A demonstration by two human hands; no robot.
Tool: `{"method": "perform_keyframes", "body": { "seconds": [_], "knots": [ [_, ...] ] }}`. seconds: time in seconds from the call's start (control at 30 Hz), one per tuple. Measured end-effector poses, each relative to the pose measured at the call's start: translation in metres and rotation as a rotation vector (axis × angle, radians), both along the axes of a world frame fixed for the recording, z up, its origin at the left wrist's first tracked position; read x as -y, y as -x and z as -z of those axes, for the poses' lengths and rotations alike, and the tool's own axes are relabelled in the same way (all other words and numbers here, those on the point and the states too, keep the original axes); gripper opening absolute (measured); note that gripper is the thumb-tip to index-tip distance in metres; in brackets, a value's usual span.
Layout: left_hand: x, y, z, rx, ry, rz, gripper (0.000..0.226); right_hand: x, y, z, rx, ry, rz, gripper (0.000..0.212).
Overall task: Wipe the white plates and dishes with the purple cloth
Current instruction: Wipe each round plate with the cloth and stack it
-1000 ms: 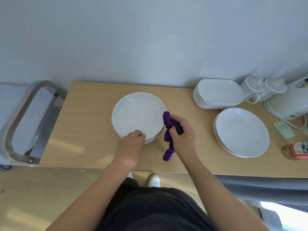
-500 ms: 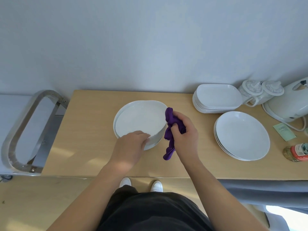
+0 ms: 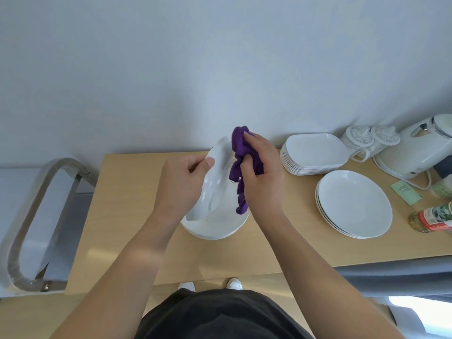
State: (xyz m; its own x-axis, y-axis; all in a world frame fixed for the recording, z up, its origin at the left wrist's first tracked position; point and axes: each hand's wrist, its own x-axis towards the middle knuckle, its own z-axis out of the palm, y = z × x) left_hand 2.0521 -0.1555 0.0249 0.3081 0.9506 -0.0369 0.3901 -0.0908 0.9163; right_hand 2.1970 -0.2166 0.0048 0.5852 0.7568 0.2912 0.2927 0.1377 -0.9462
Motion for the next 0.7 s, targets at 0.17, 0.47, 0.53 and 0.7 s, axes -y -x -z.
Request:
{"method": "perform_keyframes", "body": {
  "seconds": [0.17,0.47,0.53,0.7],
  "knots": [
    [-0.006,0.0,0.0,0.129,0.044,0.063,0.039,-0.018,0.018,0.008,0.232,-0.002,0.067,0.048],
    [-0.004,0.009,0.001,0.056,-0.04,0.159,0.032,-0.022,0.021,0.016,0.53,0.038,0.12,0.048],
    [-0.002,0.01,-0.001,0.044,-0.036,0.124,0.025,-0.031,0.01,0.018,0.374,0.125,0.122,0.051],
    [-0.011,0.017,-0.002,0.165,0.066,0.069,0.023,-0.03,0.013,0.02,0.169,0.131,0.139,0.05]
  ]
}}
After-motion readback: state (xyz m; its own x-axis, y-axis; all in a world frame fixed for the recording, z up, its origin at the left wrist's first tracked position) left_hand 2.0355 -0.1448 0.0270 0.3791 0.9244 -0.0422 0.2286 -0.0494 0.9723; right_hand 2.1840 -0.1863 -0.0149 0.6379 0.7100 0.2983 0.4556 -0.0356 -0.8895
